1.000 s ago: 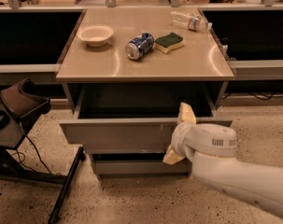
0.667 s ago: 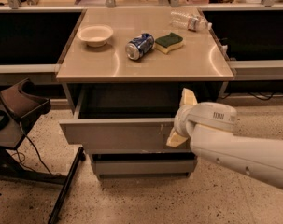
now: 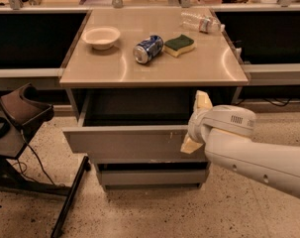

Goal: Open top drawer

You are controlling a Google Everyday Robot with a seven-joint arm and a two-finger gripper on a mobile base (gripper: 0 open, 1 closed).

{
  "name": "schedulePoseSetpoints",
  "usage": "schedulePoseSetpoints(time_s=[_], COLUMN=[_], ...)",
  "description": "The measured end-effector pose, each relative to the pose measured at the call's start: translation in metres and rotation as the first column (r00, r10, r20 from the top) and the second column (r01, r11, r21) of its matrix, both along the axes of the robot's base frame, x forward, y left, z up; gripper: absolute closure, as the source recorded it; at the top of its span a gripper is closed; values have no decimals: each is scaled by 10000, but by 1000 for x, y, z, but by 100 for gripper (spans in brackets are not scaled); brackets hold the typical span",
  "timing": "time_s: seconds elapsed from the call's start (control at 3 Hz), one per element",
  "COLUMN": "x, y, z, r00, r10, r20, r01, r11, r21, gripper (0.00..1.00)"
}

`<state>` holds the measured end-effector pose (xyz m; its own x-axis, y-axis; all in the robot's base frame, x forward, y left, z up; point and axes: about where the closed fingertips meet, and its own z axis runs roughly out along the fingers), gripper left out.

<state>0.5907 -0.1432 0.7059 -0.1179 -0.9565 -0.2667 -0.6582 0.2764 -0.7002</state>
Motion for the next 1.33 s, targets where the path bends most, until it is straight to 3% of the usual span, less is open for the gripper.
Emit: schedulePoseSetpoints(time_s=[0.33,0.67,1.0,1.33], x=[2,8,8,8], y=[4,5,5,5], z=[-33,-70,-70,-70], r00=[9977,9892,9892,9892], r10=[278,535,536,536], r20=[-613,-1365,-1365,-1365], r01=[-256,-433,-433,-434], r11=[9990,9961,9961,9961], r21=[367,770,770,770], gripper=[0,0,0,19])
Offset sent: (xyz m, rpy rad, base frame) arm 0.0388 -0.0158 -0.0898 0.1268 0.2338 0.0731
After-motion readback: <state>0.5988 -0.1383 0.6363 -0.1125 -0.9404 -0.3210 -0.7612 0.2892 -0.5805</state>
